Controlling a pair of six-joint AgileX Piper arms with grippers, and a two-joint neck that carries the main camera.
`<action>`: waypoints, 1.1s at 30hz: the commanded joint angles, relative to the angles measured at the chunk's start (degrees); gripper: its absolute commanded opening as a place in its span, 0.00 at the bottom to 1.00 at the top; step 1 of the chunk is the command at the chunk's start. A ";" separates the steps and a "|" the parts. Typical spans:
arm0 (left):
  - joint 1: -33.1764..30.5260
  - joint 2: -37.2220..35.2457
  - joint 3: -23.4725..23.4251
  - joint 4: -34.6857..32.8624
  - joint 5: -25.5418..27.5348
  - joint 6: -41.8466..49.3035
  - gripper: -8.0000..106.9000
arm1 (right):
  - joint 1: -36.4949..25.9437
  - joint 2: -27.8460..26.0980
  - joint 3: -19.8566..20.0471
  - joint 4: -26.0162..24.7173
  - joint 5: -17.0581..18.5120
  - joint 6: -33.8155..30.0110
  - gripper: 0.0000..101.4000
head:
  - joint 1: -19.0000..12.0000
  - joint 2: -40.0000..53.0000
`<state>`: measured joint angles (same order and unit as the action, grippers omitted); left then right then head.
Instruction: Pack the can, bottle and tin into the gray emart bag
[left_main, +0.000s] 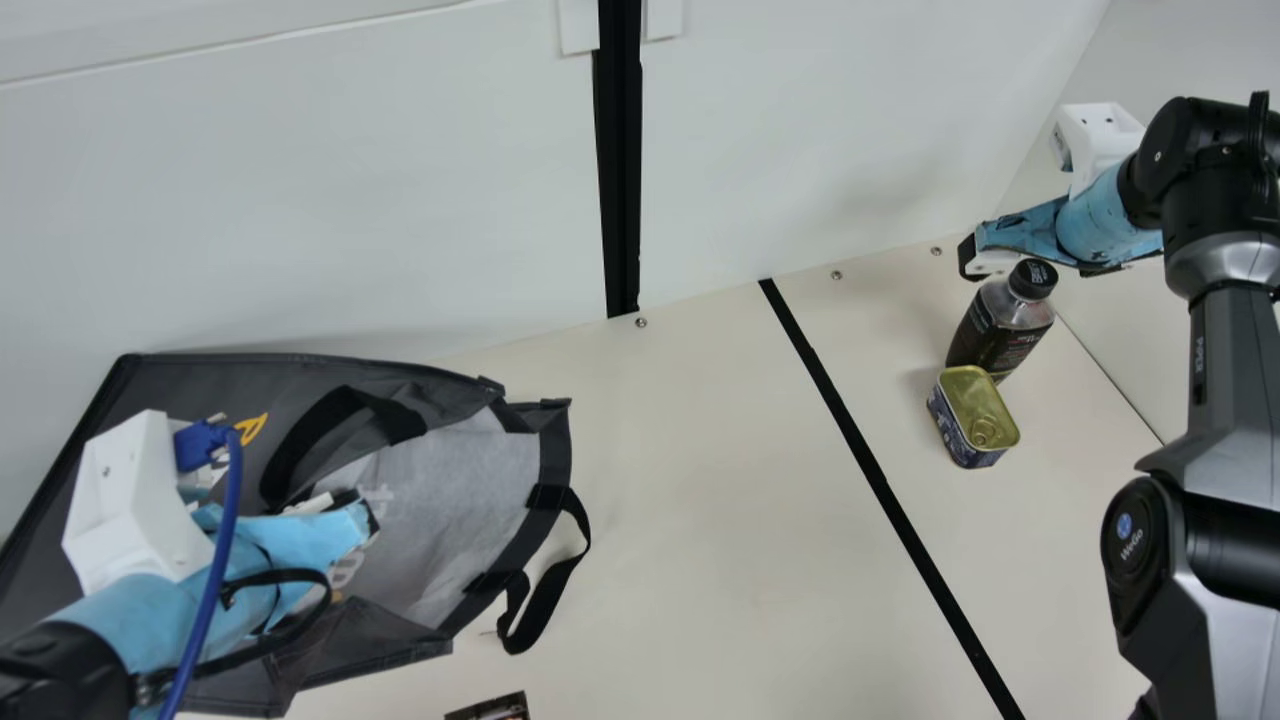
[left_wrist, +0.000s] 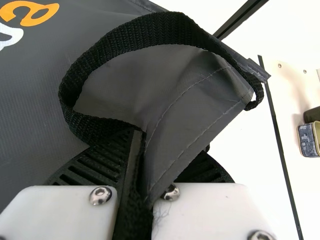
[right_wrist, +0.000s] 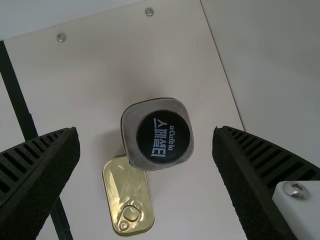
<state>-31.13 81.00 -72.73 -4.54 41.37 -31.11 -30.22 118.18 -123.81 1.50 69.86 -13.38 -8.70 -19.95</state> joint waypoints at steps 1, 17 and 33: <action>0.00 0.00 0.00 0.00 0.00 0.00 0.16 | -0.09 0.49 -0.37 0.11 0.04 -0.07 0.90 | -1.30 -0.05; 0.00 0.00 0.00 0.00 0.00 0.00 0.16 | -0.29 3.88 -2.33 -0.19 0.04 0.59 0.90 | -1.30 -0.05; 0.00 0.00 0.00 0.00 0.00 0.00 0.16 | -0.84 5.47 -2.81 -0.66 0.04 1.07 0.70 | -1.30 -0.05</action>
<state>-31.13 81.00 -72.73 -4.54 41.37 -31.11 -31.04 123.61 -126.61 0.86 69.89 -12.37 -8.70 -19.95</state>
